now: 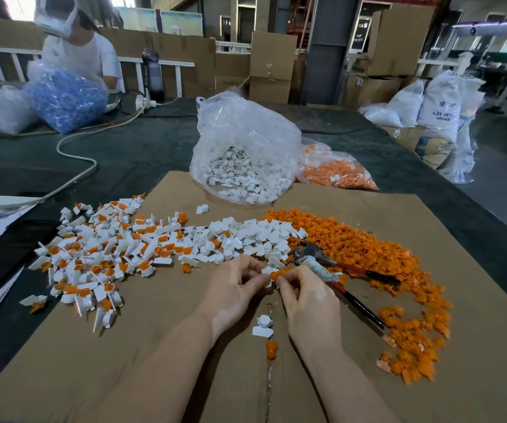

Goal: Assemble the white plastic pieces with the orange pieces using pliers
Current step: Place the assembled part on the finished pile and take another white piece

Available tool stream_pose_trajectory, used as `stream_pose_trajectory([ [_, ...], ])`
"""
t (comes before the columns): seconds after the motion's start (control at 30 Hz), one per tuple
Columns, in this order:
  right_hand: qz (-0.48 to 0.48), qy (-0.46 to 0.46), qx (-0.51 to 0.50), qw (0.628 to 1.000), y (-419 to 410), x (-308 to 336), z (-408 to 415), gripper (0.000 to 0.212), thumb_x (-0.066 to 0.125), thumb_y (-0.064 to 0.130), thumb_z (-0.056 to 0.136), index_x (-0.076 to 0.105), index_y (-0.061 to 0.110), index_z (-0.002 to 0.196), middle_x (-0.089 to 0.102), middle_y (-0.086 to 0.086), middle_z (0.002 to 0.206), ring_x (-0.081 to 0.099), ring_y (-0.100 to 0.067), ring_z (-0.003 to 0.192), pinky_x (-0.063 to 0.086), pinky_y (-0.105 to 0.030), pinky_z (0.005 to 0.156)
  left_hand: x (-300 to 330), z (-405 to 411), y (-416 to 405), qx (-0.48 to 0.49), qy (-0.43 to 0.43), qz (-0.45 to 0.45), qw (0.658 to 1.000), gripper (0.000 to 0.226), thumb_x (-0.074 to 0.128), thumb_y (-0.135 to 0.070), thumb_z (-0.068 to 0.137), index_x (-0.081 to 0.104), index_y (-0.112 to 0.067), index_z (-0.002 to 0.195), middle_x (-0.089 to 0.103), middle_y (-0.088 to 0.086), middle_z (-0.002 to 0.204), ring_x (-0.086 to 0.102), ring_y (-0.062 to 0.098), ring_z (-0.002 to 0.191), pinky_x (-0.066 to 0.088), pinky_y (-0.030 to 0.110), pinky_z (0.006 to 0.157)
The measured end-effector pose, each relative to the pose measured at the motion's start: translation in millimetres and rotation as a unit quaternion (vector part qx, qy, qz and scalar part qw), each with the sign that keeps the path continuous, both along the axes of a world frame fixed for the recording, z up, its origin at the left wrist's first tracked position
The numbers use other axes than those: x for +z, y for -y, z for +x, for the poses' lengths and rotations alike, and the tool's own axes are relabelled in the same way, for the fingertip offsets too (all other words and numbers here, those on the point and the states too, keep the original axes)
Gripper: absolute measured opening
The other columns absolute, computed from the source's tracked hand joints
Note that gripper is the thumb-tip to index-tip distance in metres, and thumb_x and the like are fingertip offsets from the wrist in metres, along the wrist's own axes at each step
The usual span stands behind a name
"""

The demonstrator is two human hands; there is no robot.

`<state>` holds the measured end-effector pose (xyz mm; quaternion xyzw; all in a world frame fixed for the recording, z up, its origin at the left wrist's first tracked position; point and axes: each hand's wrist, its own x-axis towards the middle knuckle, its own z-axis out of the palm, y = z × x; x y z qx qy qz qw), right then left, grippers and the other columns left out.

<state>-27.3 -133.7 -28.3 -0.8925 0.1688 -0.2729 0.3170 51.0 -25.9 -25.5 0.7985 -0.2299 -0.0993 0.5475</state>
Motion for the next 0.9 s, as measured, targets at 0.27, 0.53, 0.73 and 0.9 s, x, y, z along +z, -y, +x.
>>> stream_pose_trajectory([
  [0.27, -0.068, 0.004, 0.029, 0.997, -3.4, -2.5, 2.9, 0.024, 0.063, 0.014, 0.087, 0.047, 0.012, 0.070, 0.055, -0.004, 0.065, 0.046, -0.019, 0.059, 0.032, -0.028, 0.055, 4.2, -3.8, -1.8, -0.025, -0.028, -0.028, 0.999, 0.004, 0.064, -0.007, 0.085, 0.063, -0.004, 0.087, 0.069, 0.007, 0.075, 0.063, 0.008, 0.066, 0.048, 0.015, 0.065],
  [0.53, 0.058, 0.008, 0.045, 0.997, 5.4, -4.9, 2.5, 0.010, 0.067, 0.022, 0.085, 0.062, 0.019, 0.077, 0.059, 0.011, 0.067, 0.053, -0.003, 0.064, 0.038, -0.013, 0.057, 6.5, -5.1, -1.7, -0.028, -0.009, -0.026, 0.999, 0.006, 0.059, -0.008, 0.089, 0.062, -0.004, 0.093, 0.068, 0.005, 0.076, 0.062, 0.001, 0.065, 0.043, 0.007, 0.063],
  [0.73, 0.116, 0.047, 0.075, 0.989, 4.7, -3.1, 0.1, 0.028, 0.072, 0.011, 0.080, 0.066, 0.023, 0.104, 0.058, 0.006, 0.080, 0.056, -0.010, 0.076, 0.051, -0.027, 0.071, 5.4, -3.3, -2.2, -0.019, 0.003, -0.021, 1.000, 0.010, 0.057, -0.008, 0.090, 0.063, -0.010, 0.098, 0.064, -0.005, 0.073, 0.059, -0.007, 0.064, 0.040, 0.003, 0.061],
  [0.9, 0.059, 0.061, 0.087, 0.993, 4.3, -0.1, -0.5, 0.027, 0.069, 0.009, 0.082, 0.070, 0.022, 0.105, 0.060, 0.012, 0.086, 0.055, -0.003, 0.079, 0.047, -0.020, 0.071, 3.9, -2.7, -2.5, -0.028, 0.005, -0.022, 0.999, 0.008, 0.057, -0.009, 0.091, 0.062, -0.014, 0.094, 0.063, -0.008, 0.067, 0.059, -0.008, 0.060, 0.040, 0.003, 0.059],
])
